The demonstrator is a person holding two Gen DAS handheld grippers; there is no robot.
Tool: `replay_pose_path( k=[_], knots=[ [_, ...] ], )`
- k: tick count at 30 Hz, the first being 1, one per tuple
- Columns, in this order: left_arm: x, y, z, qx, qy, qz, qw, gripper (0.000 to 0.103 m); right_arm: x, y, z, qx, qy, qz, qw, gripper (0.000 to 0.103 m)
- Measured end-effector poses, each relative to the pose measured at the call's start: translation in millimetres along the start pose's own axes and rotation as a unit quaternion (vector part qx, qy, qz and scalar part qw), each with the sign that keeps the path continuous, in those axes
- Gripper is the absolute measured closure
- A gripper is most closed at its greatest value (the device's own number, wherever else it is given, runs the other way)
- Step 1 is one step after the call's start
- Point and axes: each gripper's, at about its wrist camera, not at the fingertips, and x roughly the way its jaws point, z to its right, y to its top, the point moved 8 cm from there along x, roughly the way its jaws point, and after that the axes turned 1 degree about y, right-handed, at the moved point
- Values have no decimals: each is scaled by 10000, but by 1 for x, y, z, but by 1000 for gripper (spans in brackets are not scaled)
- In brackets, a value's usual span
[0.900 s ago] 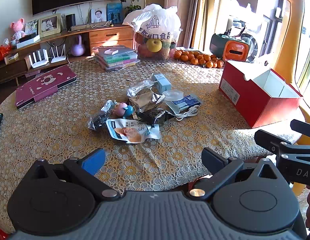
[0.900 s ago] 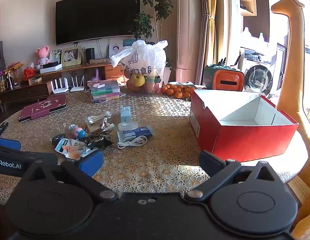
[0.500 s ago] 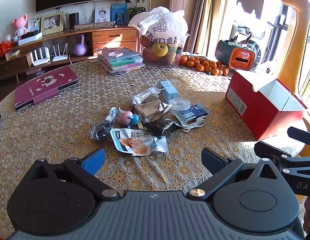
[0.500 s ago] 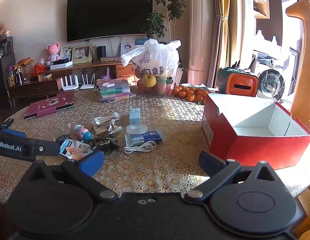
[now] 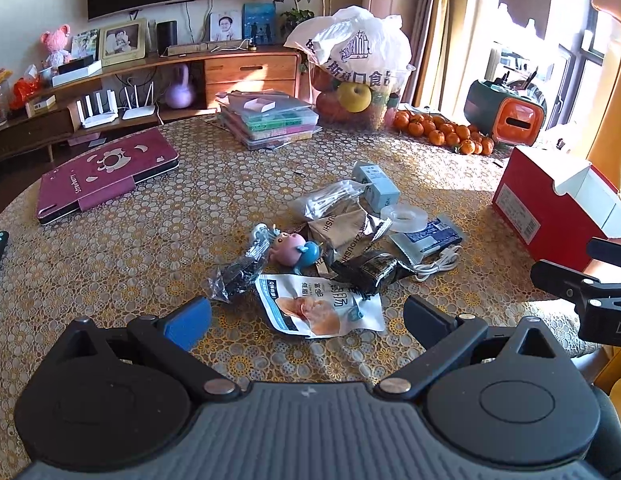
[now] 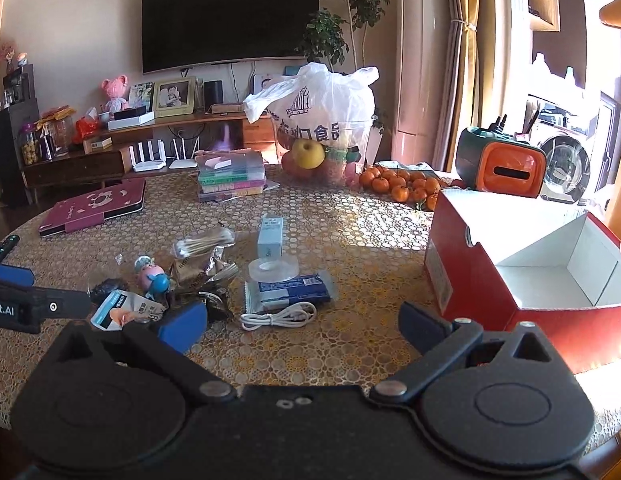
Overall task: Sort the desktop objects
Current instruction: 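Move the left gripper toward the black bagged item on the table, then close the left gripper on the black bagged item and lift it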
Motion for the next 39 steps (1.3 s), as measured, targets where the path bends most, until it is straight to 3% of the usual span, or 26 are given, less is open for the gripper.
replay_pose_path(
  k=[15,39],
  knots=[
    [49,12,-42,-95,475,-8,9988,0,51,-8,-3,-244,22,-285,9993,0],
    [99,10,-58,-196,438,-238,9986,4,131,-32,-13,-563,7,-725,9958,4]
  ],
)
